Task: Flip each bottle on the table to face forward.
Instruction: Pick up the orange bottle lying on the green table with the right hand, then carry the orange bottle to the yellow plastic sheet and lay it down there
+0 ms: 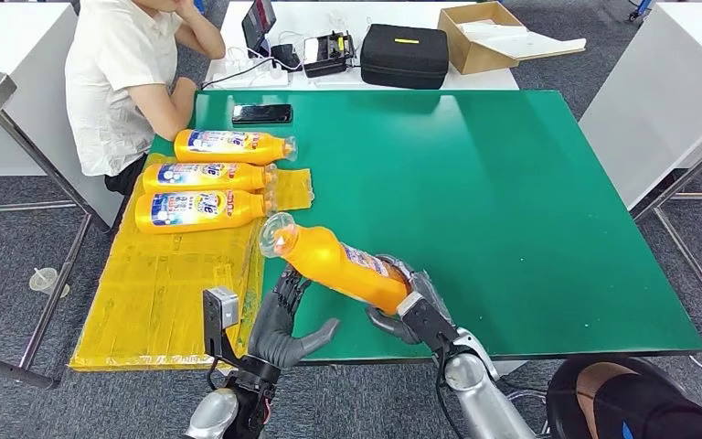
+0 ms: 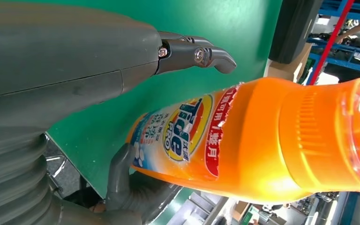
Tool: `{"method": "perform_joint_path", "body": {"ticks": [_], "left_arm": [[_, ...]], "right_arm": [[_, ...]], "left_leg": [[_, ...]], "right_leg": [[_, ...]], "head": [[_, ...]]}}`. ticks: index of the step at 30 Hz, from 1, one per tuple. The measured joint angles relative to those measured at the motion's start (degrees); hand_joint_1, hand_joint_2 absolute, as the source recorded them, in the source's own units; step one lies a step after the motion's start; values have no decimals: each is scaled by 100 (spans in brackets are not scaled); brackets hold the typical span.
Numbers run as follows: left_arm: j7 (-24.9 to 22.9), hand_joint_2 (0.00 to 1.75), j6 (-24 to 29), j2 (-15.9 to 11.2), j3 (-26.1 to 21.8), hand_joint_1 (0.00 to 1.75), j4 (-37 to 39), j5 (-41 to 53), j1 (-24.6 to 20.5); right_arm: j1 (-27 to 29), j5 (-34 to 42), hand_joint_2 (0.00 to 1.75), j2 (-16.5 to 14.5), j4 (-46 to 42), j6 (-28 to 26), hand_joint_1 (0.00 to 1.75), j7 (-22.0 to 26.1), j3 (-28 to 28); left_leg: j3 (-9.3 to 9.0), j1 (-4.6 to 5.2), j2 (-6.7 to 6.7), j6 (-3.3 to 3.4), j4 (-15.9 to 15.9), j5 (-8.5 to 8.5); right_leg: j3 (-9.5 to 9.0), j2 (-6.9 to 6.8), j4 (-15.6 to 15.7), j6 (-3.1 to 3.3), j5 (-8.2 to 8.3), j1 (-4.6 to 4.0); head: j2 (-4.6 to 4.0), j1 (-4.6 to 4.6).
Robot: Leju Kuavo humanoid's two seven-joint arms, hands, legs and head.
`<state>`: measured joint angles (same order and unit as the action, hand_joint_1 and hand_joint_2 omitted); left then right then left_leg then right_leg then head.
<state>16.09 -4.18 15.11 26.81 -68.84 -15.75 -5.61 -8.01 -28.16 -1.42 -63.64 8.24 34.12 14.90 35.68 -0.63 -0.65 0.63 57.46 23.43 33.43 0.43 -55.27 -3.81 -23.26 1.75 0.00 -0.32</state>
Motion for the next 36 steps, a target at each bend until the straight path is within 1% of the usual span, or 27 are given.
{"method": "perform_joint_path", "body": {"ticks": [4, 9, 12, 18, 24, 25, 26, 28, 29, 30, 32, 33, 34, 36], "left_arm": [[39, 175, 108, 22, 1, 0, 41, 49, -98], [196, 175, 185, 80, 1, 0, 97, 164, -293], [205, 175, 162, 114, -1, 0, 98, 101, -406], [184, 175, 107, 148, -19, 0, 138, -260, -541], [288, 175, 185, 162, -50, 0, 227, -400, -612], [331, 175, 236, 167, -55, 4, 245, -407, -633], [362, 175, 279, 172, -61, 41, 264, -414, -654], [388, 175, 288, 181, -88, 128, 297, -476, -683], [391, 175, 242, 185, -106, 168, 309, -540, -689], [394, 175, 183, 187, -126, 175, 319, -608, -692], [398, 175, 85, 189, -154, 175, 329, -718, -693], [402, 175, 58, 188, -167, 175, 332, -748, -694], [406, 175, 42, 188, -182, 175, 332, -769, -699], [413, 175, 32, 188, -220, 175, 332, -786, -714]], "right_arm": [[0, -23, 175, -128, -1, 5, 175, 18, 169], [-19, 31, 175, -372, 13, 35, 175, 16, 539], [-64, 79, 175, -467, 75, 23, 175, 8, 749], [-202, 174, 175, -569, 262, 17, 175, 63, 1084], [-304, 172, 175, -599, 360, 12, 175, 59, 1208], [-324, 168, 175, -605, 375, 10, 175, 54, 1232], [-343, 169, 175, -610, 390, 9, 175, 46, 1256], [-370, 198, 175, -623, 419, 10, 175, 34, 1295], [-376, 226, 175, -627, 435, 11, 171, 30, 1309], [-380, 256, 175, -631, 453, 8, 155, 28, 1321], [-391, 311, 175, -632, 498, -7, 68, 29, 1340], [-398, 331, 175, -632, 523, -15, 28, 34, 1353], [-401, 348, 175, -632, 549, -24, 0, 42, 1368], [-390, 376, 175, -639, 604, -52, 0, 67, 1396]], "left_leg": [[0, -1, 4, -1, -1, 0], [3, -3, 2, -2, -1, -2], [4, -2, 2, -1, -1, -2], [6, -1, 2, -1, 0, -2], [7, -1, 3, -2, 0, -2], [7, -1, 3, -2, 0, -2], [7, -1, 3, -2, 0, -2], [8, -1, 2, -1, 0, -2], [8, -1, 2, -1, 0, -2], [8, -1, 2, -1, 0, -2], [9, -1, 2, -1, 0, -2], [10, -1, 3, -1, 0, -2], [10, -1, 3, -1, 0, -2], [10, -1, 2, -1, 0, -2]], "right_leg": [[3, 1, -1, 0, 0, -2], [5, 1, -2, 0, 0, -2], [5, 1, -2, 0, 0, 0], [8, 1, -2, 0, 0, 0], [11, 1, -2, 0, 0, 0], [11, 1, -2, 0, 0, 0], [12, 1, -2, 0, 0, 0], [12, 1, -2, 0, 0, 0], [12, 1, -2, 0, 0, 0], [12, 1, -2, 0, 0, 0], [13, 1, -2, 0, 0, 0], [13, 1, -2, 0, 0, 0], [14, 1, -2, 0, 0, 0], [14, 1, -2, 0, 0, 0]], "head": [[0, 0], [0, -1], [0, 1], [0, 0], [0, -1], [0, 0], [0, 0], [0, 1], [0, 1], [0, 1], [0, 1], [0, 1], [0, 1], [0, 1]]}}
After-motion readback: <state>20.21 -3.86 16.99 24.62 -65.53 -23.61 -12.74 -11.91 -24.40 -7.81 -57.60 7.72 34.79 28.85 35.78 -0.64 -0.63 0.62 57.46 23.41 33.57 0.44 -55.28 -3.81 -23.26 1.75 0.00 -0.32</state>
